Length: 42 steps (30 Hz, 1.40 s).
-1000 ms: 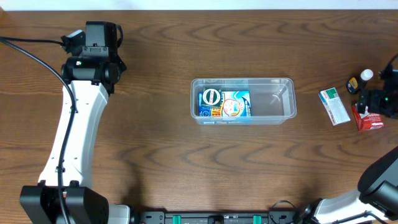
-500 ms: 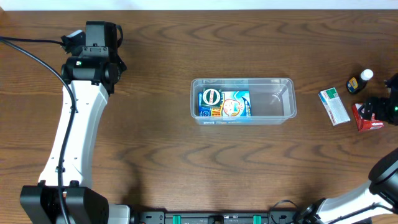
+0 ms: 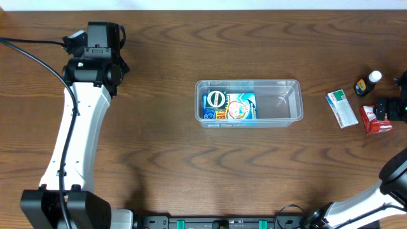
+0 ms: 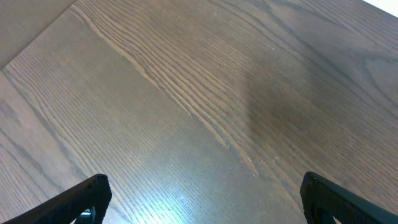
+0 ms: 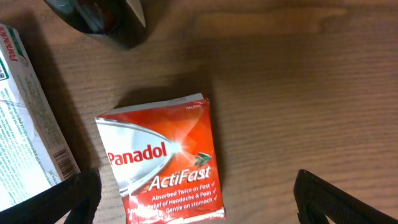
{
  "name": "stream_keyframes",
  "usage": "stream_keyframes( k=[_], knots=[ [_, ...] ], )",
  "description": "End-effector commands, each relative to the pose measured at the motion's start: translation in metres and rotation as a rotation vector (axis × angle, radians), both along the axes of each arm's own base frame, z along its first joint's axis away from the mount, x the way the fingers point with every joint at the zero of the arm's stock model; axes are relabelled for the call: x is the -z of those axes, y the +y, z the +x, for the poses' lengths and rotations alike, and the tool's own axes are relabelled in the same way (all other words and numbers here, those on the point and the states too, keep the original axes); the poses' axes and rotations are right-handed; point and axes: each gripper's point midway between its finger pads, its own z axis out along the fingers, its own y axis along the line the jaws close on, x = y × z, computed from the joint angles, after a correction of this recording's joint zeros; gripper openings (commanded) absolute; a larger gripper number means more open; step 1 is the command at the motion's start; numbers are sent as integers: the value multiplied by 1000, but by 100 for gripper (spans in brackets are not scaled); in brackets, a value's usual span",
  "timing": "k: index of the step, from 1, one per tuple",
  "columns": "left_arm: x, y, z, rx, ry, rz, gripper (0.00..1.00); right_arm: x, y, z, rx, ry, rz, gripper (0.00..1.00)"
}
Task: Pack container
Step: 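Move right gripper to the red Panadol packet and grasp it, then carry the red packet with right gripper and lower it into container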
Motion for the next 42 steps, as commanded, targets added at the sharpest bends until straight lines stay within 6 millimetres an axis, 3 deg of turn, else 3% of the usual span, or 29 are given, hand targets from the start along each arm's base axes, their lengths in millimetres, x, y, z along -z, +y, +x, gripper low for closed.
stream_keyframes(
  k=[1, 10, 12, 15, 17, 25, 29, 35, 39, 42],
  knots=[
    [-5, 4, -1, -4, -5, 17, 98, 17, 7, 6, -58, 5, 43, 96],
    [-5, 4, -1, -4, -5, 18, 98, 46, 15, 2, -61, 52, 108, 92],
    [-5, 4, -1, -4, -5, 18, 98, 46, 15, 2, -60, 52, 108, 87],
    [-5, 4, -1, -4, -6, 17, 98, 46, 14, 2, -42, 51, 113, 66],
    [-5, 4, -1, -4, -6, 17, 98, 45, 14, 3, -10, 46, 122, 58],
    [-5, 4, -1, -4, -5, 18, 98, 38, 12, 5, 147, 24, 163, 53],
    [-5, 4, -1, -4, -6, 17, 98, 10, 9, 8, 233, -32, 158, 54],
    [-5, 4, -1, -4, -5, 18, 98, -63, 24, 10, 275, -149, 119, 54],
    [-5, 4, -1, -4, -5, 18, 98, -117, 60, 9, 308, -231, 133, 55],
    [-5, 4, -1, -4, -5, 18, 98, -150, 102, 8, 281, -274, 157, 56]
  ],
)
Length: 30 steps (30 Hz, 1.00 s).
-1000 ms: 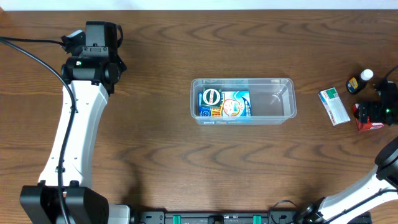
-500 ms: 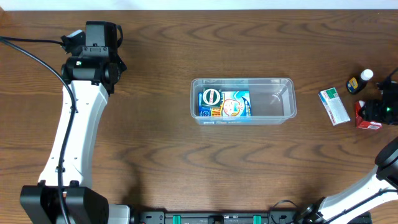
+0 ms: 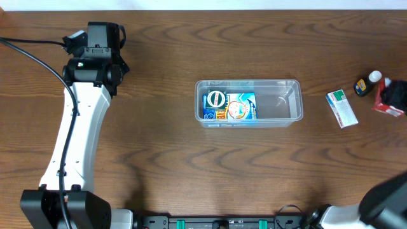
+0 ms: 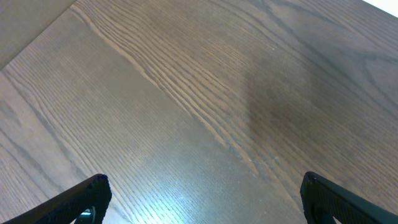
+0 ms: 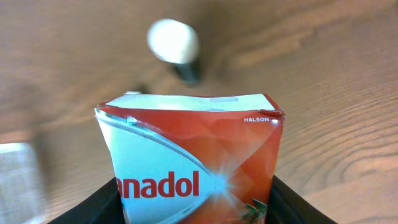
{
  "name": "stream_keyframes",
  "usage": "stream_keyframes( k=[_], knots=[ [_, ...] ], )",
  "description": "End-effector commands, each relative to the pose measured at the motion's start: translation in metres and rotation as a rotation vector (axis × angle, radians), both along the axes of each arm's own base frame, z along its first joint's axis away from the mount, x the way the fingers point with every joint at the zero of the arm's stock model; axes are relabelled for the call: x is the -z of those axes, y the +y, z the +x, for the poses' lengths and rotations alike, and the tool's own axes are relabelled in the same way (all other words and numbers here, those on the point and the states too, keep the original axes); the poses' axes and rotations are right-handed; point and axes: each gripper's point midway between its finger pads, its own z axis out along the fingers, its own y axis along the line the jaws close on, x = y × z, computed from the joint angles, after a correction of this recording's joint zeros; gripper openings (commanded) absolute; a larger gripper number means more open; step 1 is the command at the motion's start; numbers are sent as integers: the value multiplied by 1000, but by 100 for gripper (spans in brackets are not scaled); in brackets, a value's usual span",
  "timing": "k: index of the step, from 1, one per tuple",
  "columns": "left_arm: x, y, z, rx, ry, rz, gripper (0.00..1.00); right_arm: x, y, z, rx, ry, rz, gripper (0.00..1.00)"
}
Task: Pack container
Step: 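Carry the red packet with right gripper and lower it into container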
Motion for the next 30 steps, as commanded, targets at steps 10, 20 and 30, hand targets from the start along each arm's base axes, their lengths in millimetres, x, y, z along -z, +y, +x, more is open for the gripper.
stream_keyframes(
  k=[10, 20, 30],
  knots=[
    [-5, 4, -1, -4, -5, 18, 98, -53, 205, 29, -268, -89, 97, 56],
    [-5, 4, -1, -4, -5, 18, 98, 2, 303, 46, -407, 23, -72, 60],
    [-5, 4, -1, -4, -5, 18, 98, 66, 308, 31, -362, 242, -107, 63]
  ],
)
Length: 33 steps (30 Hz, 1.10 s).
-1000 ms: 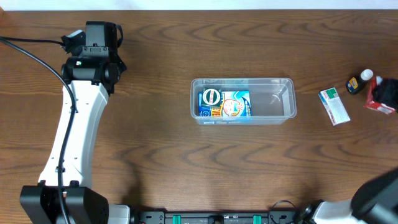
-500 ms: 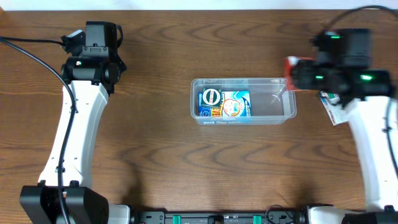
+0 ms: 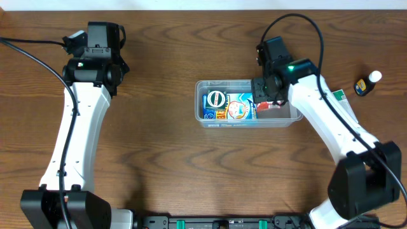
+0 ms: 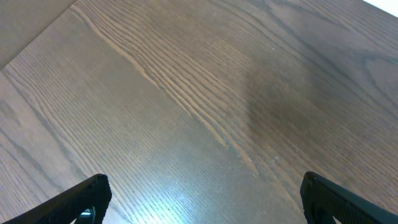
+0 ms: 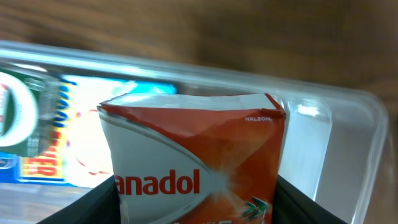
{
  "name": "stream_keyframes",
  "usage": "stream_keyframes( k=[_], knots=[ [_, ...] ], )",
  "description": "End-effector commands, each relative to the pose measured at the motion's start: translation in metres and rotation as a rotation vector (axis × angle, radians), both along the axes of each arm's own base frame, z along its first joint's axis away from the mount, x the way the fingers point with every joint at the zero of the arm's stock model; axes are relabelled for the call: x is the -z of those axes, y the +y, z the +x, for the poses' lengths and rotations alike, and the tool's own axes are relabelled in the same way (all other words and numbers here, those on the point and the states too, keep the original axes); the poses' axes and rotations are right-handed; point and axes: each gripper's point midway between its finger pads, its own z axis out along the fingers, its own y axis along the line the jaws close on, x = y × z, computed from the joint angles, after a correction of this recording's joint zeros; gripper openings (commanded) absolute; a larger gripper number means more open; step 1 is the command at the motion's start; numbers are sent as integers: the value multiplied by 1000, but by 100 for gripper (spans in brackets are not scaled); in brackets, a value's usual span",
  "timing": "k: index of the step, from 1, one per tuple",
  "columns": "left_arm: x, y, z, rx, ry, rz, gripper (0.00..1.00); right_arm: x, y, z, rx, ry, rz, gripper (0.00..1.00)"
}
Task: Pack container
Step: 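Carry the red packet with right gripper and lower it into container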
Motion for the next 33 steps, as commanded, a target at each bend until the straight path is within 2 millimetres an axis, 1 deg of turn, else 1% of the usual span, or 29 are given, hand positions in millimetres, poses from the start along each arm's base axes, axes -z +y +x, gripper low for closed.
stream_keyframes(
  k=[1, 5, 9, 15, 21, 24, 33],
  knots=[
    [-5, 4, -1, -4, -5, 18, 98, -2, -9, -1, 72, 3, -25, 63],
    [-5, 4, -1, -4, -5, 17, 98, 2, -14, -11, 78, 43, -40, 65],
    [-5, 4, -1, -4, -5, 17, 98, 11, -17, -18, 93, 70, -48, 64],
    [-5, 4, -1, -4, -5, 17, 98, 29, -25, -17, 132, 61, -38, 64],
    [-5, 4, -1, -4, -5, 18, 98, 37, -33, -8, 149, 26, -27, 64],
    [-5, 4, -1, -4, -5, 18, 98, 41, -33, -5, 120, 11, -26, 64],
    [-5, 4, -1, -4, -5, 18, 98, 62, -33, -8, 115, -4, -21, 64]
  ],
)
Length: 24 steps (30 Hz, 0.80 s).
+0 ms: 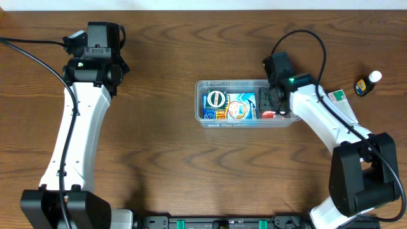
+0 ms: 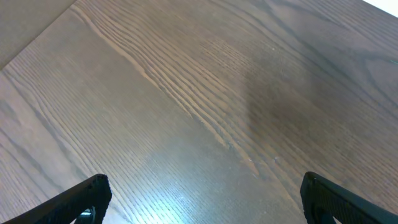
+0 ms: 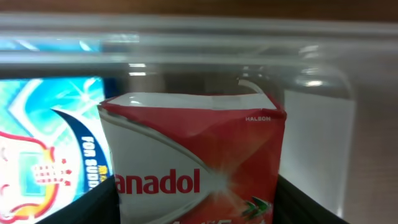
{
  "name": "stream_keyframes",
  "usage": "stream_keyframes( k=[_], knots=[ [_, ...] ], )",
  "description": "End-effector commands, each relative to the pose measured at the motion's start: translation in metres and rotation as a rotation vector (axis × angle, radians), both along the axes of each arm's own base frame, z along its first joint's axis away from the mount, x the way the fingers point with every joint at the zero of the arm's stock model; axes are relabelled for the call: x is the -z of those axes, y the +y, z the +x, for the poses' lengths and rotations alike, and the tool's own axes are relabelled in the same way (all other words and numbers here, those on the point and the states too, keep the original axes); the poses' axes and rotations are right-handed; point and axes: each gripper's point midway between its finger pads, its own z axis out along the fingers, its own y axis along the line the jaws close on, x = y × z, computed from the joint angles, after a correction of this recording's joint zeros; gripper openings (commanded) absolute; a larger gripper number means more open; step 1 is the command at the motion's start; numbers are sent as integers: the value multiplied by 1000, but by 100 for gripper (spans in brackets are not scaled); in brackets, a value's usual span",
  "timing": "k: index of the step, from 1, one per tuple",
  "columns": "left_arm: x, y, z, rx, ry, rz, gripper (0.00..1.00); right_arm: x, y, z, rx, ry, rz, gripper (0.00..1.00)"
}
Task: Pack container
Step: 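Carry the red packet with right gripper and lower it into container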
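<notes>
A clear plastic container (image 1: 248, 82) lies mid-table with a blue packet and a round green-lidded item (image 1: 215, 99) in its left half. My right gripper (image 1: 272, 107) reaches down into the container, shut on a red and white Panadol ActiFast box (image 3: 193, 162). That box sits low inside the container beside the blue packet (image 3: 43, 143). My left gripper (image 2: 199, 214) hangs open over bare wood at the far left, holding nothing.
A white and green box (image 1: 337, 97) lies right of the container, partly under my right arm. A small dark bottle with a white cap (image 1: 367, 83) stands at the far right. The container's clear walls (image 3: 311, 87) close round the box.
My right gripper has gone lower into the container with the Panadol box, now level with the blue packet. My left arm has not moved.
My right gripper stood open over the Panadol box lying on the table at the far right. It then held the box lifted near the bottle. Later the box was over the container's rim, and now it is down inside.
</notes>
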Motion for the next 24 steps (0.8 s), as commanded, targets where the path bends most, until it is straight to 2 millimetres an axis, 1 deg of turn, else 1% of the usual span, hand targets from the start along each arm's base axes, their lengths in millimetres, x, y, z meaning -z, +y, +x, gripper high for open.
stream_keyframes(
  k=[1, 9, 13, 16, 24],
  knots=[
    [-5, 4, -1, -4, -5, 18, 98, 5, -3, -2, -5, -3, -8, 64],
    [-5, 4, -1, -4, -5, 18, 98, 6, 11, 2, -47, -17, 64, 64],
    [-5, 4, -1, -4, -5, 18, 98, 6, 11, 1, -47, -14, 63, 64],
    [-5, 4, -1, -4, -5, 18, 98, 7, 11, 1, -47, -13, 63, 67],
    [-5, 4, -1, -4, -5, 17, 98, 8, 13, 0, -55, -7, 74, 68]
  ],
)
